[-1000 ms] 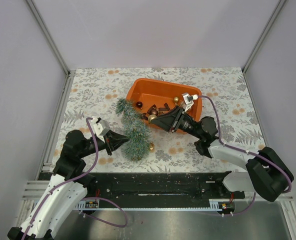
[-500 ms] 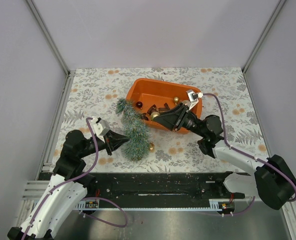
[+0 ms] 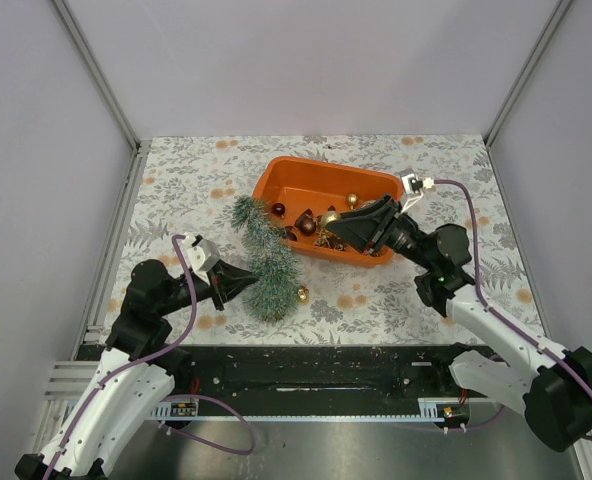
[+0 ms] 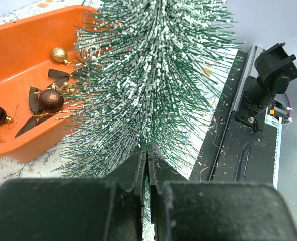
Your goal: Decorate the small christmas tree
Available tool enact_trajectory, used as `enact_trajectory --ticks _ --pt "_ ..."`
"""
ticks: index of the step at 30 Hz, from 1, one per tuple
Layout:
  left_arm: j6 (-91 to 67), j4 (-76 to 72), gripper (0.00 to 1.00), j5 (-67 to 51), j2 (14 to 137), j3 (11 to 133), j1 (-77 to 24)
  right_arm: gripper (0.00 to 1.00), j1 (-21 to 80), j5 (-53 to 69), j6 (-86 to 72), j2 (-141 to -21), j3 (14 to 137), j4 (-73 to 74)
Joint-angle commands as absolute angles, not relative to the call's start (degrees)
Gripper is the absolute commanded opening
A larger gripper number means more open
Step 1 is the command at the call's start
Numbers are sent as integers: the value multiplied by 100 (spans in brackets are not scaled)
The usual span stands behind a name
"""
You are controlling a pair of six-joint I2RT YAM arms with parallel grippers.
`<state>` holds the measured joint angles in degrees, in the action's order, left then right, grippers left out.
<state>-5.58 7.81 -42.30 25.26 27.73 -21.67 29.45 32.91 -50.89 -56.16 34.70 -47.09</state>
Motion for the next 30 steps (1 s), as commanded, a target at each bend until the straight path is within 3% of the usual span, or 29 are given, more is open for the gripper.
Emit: enact_trajectory --ticks 1,4,10,30 --pt "-483 888 0 -4289 2602 2953 -2145 13 2927 3586 -5484 -6151 3349 -5289" --pt "-492 923 0 -4280 2593 2971 -2145 8 3023 3464 -5433 -6372 3339 -5266" --pt "-510 905 0 -4289 2645 3006 -2145 2 3620 2717 -4414 -6486 3945 -3835" --pt "-554 879 0 -4307 2637 3006 -2144 1 4245 1468 -3982 -6372 4069 -3164"
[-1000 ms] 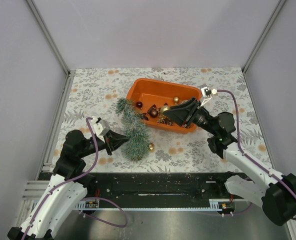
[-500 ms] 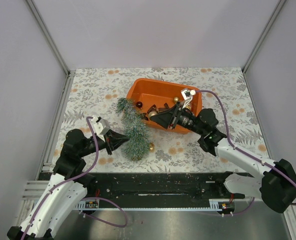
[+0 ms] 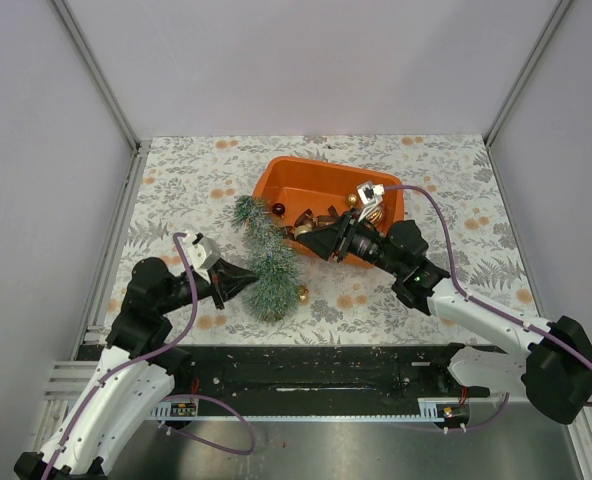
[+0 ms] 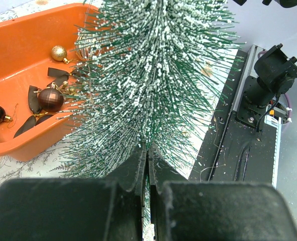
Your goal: Decorate the small christmas tree
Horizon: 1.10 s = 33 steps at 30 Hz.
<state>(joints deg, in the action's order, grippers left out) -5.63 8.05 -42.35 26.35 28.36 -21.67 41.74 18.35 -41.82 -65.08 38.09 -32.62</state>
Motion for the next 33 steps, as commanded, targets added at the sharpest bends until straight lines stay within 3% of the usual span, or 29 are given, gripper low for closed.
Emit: enact_trajectory --ticks 1,33 --pt "-554 879 0 -4298 2637 3006 -2145 1 4245 1433 -3990 -6363 4087 -3129" --pt "-580 861 0 -4245 2584 2953 -2145 0 5036 686 -4711 -5827 3665 -3402"
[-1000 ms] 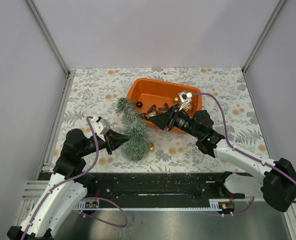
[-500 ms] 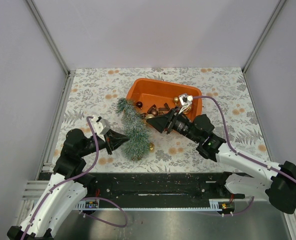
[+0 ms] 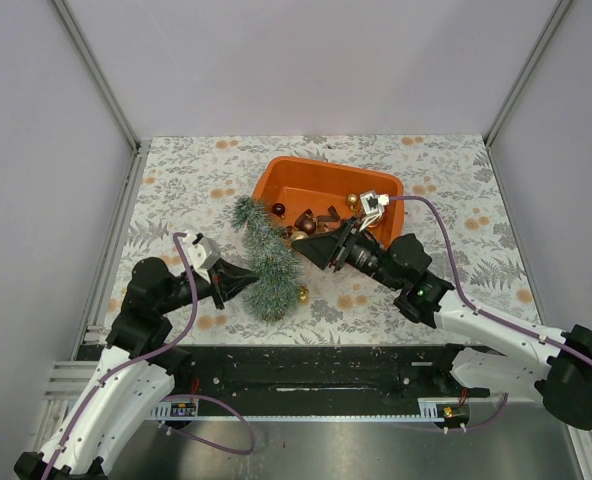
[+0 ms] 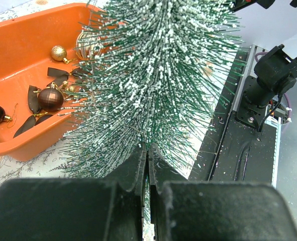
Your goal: Decorate the small christmas tree
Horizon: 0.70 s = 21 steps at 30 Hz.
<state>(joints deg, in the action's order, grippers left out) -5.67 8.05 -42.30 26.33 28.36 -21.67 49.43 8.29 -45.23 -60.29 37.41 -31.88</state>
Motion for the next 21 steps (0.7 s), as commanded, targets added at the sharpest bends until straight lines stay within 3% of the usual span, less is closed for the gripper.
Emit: enact_trajectory --ticks 1,21 --pt "-580 861 0 -4245 2593 2953 -2145 0 5045 694 -4746 -5792 3630 -3393" --pt "-580 870 0 -4228 2628 2979 -2136 0 5080 782 -5212 -5792 3076 -3788"
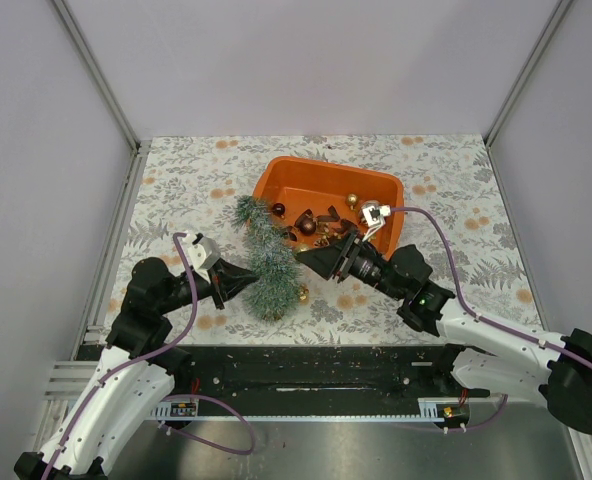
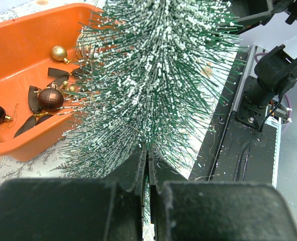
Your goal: Decorate the small christmas tree
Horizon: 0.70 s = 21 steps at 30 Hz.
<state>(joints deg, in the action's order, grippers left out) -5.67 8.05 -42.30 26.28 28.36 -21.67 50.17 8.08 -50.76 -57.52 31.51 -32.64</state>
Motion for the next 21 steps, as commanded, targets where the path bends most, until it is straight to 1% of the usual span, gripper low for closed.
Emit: enact_trajectory --ticks 1,7,16,18,21 --pt "-580 870 0 -4236 2619 2979 -2144 0 5080 774 -5195 -5775 3050 -3797" --pt "-571 888 0 -4227 2602 2971 -2145 1 5080 694 -5177 -5616 2795 -3920" --pt "-598 888 0 -4210 2593 2979 -2136 12 5089 782 -5326 -5748 2610 -4421" --pt "-598 888 0 -4219 2601 2979 -2145 17 5080 782 -5326 -5722 2575 -4491" --pt "-598 879 0 -4210 2593 2971 -2136 34 5080 730 -5300 -5591 2487 -4492"
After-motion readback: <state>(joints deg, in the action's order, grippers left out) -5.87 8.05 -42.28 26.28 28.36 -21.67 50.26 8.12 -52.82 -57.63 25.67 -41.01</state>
